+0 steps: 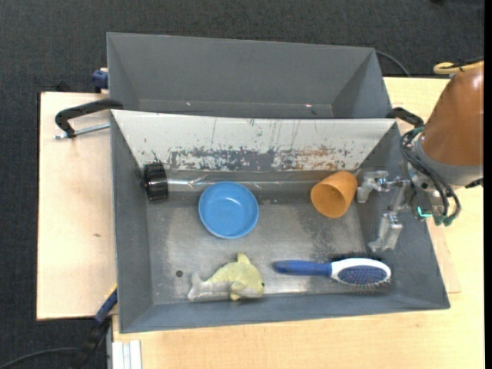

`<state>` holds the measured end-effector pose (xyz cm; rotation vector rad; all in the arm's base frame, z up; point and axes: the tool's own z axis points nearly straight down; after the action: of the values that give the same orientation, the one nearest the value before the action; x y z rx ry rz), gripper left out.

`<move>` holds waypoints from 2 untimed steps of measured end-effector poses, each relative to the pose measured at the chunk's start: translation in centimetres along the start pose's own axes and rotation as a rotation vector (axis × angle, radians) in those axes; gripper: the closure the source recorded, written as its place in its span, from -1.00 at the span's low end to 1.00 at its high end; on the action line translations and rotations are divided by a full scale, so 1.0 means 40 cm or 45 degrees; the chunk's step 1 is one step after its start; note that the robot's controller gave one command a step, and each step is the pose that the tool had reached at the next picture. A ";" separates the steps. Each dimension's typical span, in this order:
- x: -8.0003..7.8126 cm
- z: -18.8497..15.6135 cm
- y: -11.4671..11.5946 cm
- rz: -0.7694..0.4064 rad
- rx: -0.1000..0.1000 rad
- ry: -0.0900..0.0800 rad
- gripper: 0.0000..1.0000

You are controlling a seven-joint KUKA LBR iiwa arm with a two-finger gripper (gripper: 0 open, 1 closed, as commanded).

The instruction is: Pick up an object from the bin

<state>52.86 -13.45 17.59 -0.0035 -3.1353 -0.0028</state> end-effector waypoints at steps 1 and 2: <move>-0.117 0.016 0.181 0.086 -0.004 -0.019 -1.00; -0.160 0.198 0.106 0.067 0.001 -0.004 -1.00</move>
Offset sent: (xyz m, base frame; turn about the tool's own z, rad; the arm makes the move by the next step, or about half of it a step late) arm 0.0439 0.0659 -0.0073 0.0751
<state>59.24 -9.20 9.63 -0.0856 -3.1374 -0.0008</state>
